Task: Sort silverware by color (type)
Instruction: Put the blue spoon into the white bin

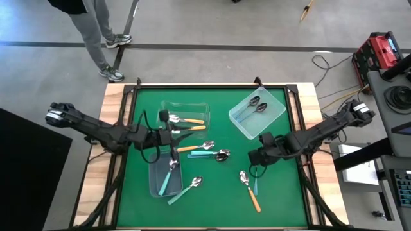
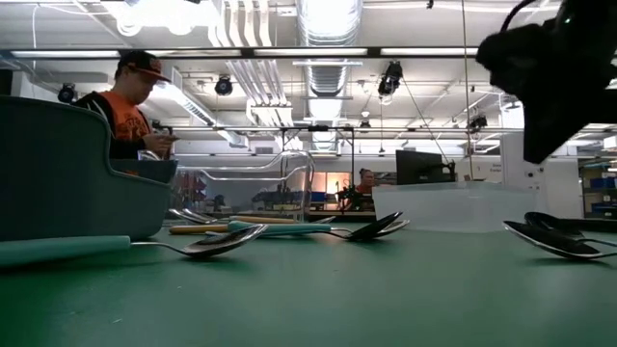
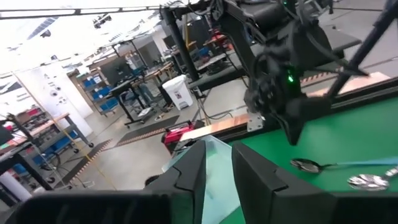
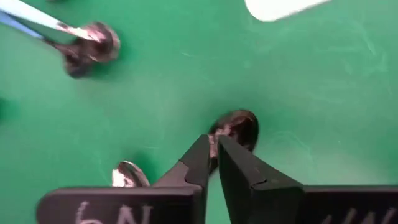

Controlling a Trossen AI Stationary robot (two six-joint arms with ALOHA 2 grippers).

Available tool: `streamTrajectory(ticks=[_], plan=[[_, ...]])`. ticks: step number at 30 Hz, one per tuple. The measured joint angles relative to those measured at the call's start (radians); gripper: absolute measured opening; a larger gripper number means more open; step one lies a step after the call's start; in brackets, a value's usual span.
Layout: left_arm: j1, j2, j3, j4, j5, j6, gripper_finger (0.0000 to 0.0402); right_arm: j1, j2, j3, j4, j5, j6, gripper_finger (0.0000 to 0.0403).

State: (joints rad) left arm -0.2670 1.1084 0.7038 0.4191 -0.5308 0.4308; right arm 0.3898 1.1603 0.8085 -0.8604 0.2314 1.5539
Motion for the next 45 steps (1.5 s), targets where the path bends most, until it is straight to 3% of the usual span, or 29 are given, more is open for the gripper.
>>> streamTrajectory(ticks=[11,17,26,36,39,45], plan=[[0.104,-0.045,-0.003,0.0,-0.006,0.049,0.0091,-0.015,0.14,0.008,0.116,-0.16,0.182,0.0199],[0.147,-0.043,-0.005,0.0,-0.007,0.094,0.0091,-0.015,0.264,0.06,0.111,-0.261,0.254,0.0226],[0.201,-0.042,-0.006,-0.005,-0.007,0.146,0.0091,-0.015,0.414,0.107,0.094,-0.319,0.261,0.0182],[0.267,-0.048,0.019,-0.001,0.002,0.253,0.0091,-0.028,0.46,0.106,0.079,-0.3,0.253,0.0059],[0.297,-0.049,0.032,0.0,0.092,0.252,0.0091,-0.028,0.467,0.105,0.076,-0.279,0.253,0.0019],[0.36,-0.049,0.039,0.003,0.333,0.196,0.0091,-0.027,0.449,0.103,0.071,-0.25,0.266,0.0014]])
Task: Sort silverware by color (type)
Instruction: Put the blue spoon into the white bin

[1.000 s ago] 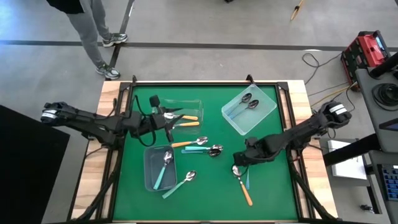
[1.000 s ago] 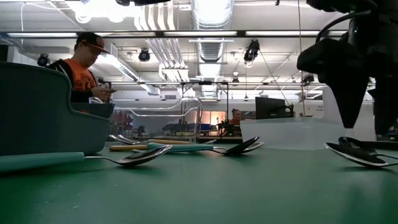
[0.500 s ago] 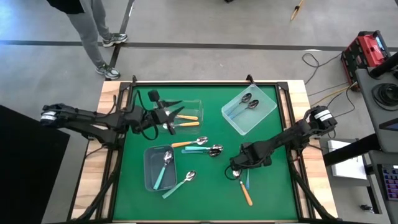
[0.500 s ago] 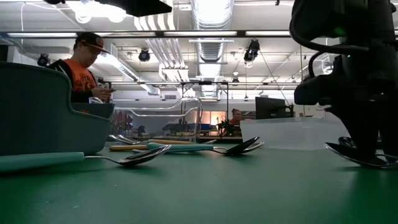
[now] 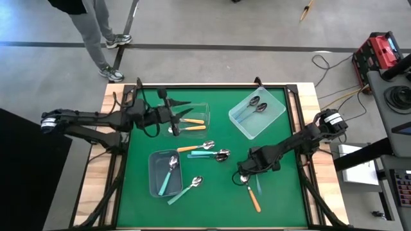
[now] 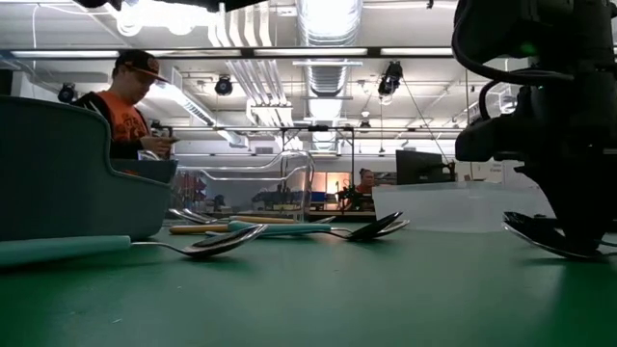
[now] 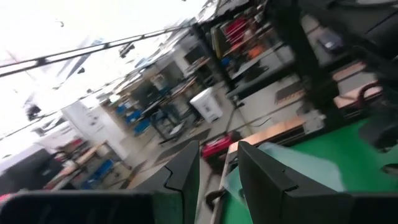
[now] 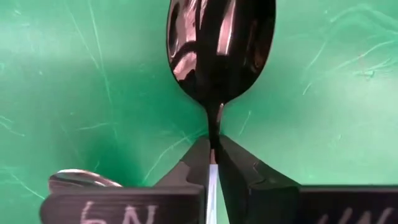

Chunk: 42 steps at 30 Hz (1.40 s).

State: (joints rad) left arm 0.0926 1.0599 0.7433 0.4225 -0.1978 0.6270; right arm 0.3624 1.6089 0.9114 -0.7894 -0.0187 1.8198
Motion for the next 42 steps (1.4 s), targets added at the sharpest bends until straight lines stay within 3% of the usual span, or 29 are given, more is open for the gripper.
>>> streamTrajectory(ticks=[8,12,16,19,21,26,30,35,42], plan=[[0.025,0.002,-0.005,0.002,0.037,-0.034,0.0091,0.017,-0.156,0.034,-0.05,0.294,-0.037,0.0012],[0.026,0.003,-0.005,0.004,0.163,-0.059,0.0091,0.024,-0.25,0.068,-0.043,0.566,-0.135,0.0012],[0.025,0.02,-0.003,0.028,0.331,-0.097,0.0091,0.027,-0.324,0.081,0.052,0.929,-0.334,0.0012],[0.025,0.054,-0.001,0.09,0.347,-0.147,0.0091,0.018,-0.339,0.079,0.207,1.136,-0.57,0.0012],[0.026,0.086,-0.001,0.119,0.346,-0.187,0.0091,0.007,-0.343,0.079,0.336,1.209,-0.729,0.0012],[0.025,0.183,-0.001,0.186,0.347,-0.323,0.0093,-0.037,-0.328,0.079,0.699,1.173,-1.169,0.0012],[0.022,0.277,-0.001,0.225,0.347,-0.386,0.0109,-0.07,-0.318,0.079,0.9,1.097,-1.397,0.0012],[0.022,0.361,0.001,0.33,0.341,-0.433,0.0154,-0.103,-0.318,0.079,0.95,1.045,-1.488,0.0012],[0.021,0.482,0.062,0.427,0.288,-0.517,0.0215,-0.141,-0.299,0.079,1.004,1.033,-1.493,0.0012]])
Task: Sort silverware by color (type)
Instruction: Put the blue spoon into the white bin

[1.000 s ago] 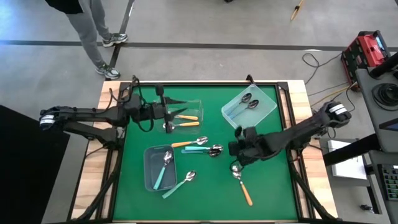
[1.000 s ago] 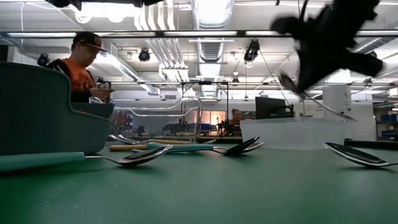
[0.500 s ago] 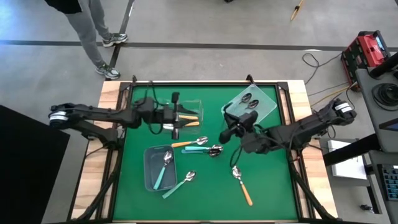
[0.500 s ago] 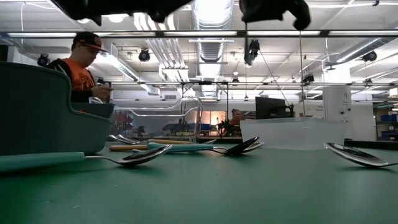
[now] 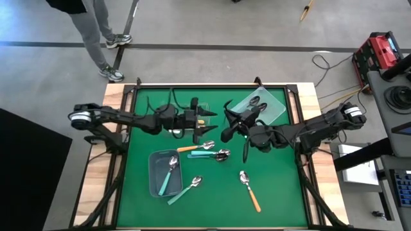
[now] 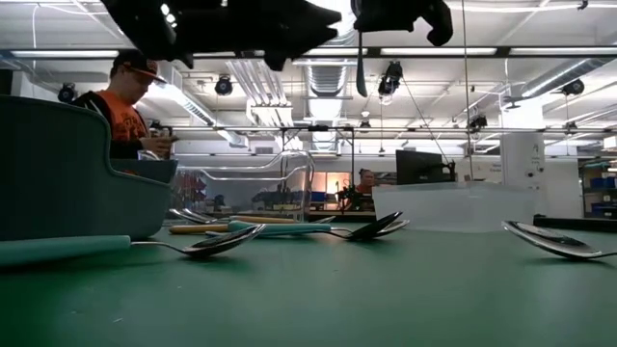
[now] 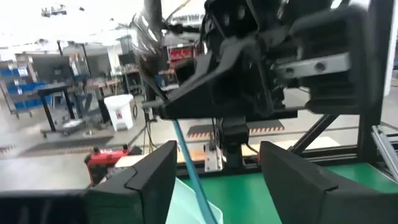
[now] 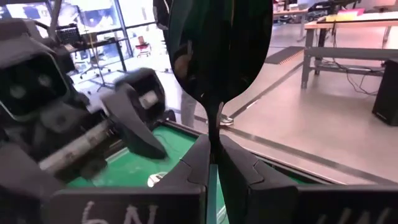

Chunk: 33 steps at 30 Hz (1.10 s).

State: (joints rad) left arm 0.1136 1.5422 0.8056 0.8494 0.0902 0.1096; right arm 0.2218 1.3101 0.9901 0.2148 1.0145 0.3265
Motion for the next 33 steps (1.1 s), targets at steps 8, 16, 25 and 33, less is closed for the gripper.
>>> streamTrajectory(ticks=[8,16,25,33], plan=[[-0.001,0.126,0.098,0.0,-0.086,-0.05,0.0212,-0.001,0.001,0.0,0.017,-0.012,-0.015,0.0012],[-0.001,0.171,0.133,0.0,-0.108,-0.077,0.021,0.0,0.001,0.0,0.063,-0.013,-0.05,0.0012],[-0.002,0.17,0.135,-0.002,-0.161,-0.078,0.0126,0.0,0.008,0.0,0.087,-0.012,-0.05,0.0012],[-0.002,0.17,0.133,-0.011,-0.162,-0.114,0.0008,-0.007,0.055,0.001,0.115,-0.007,-0.039,0.0012]])
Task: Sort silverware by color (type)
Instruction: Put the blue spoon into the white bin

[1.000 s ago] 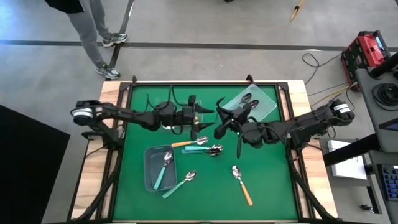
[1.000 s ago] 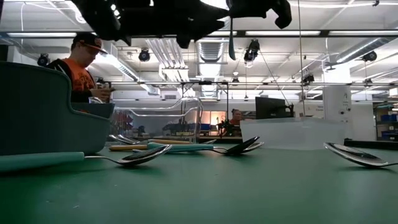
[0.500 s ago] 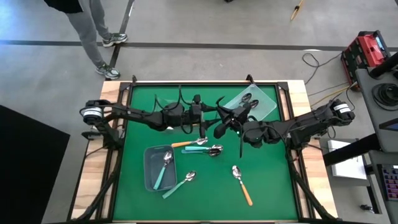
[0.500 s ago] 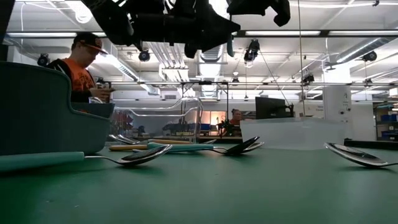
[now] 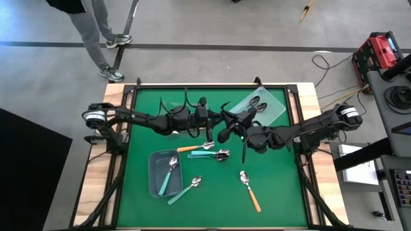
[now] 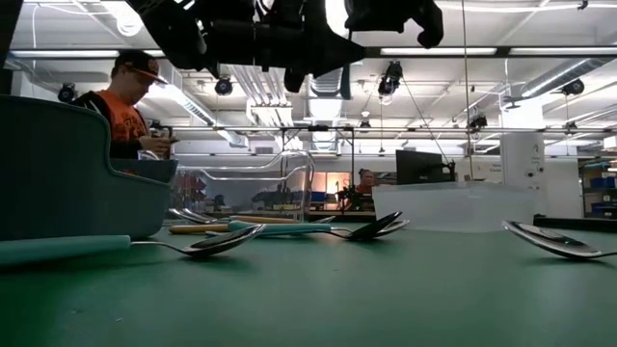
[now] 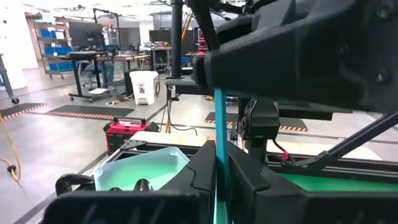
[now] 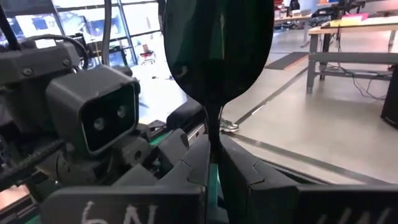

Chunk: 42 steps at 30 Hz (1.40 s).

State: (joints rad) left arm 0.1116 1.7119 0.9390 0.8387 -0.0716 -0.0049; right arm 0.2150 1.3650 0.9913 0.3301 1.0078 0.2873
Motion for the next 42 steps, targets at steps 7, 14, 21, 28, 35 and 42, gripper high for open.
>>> streamTrajectory(ticks=[7,14,21,28,35,42], plan=[[0.0,-0.002,0.0,-0.005,-0.017,-0.025,0.0001,0.0,0.024,0.0,0.02,0.037,-0.004,0.002],[0.001,-0.009,0.0,-0.006,0.019,-0.042,0.0,0.0,0.017,0.0,0.02,0.039,-0.007,0.0089],[0.002,-0.013,-0.001,-0.006,0.116,-0.047,0.0,0.002,0.017,0.0,0.007,0.008,-0.018,0.0112],[0.003,-0.037,-0.003,-0.058,0.181,-0.017,0.0,0.005,0.016,0.0,-0.011,-0.033,-0.041,0.0017],[0.004,-0.083,-0.007,-0.154,0.257,-0.008,0.0,0.006,0.014,0.001,-0.017,-0.083,-0.04,0.0013],[0.001,-0.122,-0.018,-0.177,0.267,-0.031,0.0,0.016,0.013,0.003,-0.009,-0.102,-0.056,0.0013]])
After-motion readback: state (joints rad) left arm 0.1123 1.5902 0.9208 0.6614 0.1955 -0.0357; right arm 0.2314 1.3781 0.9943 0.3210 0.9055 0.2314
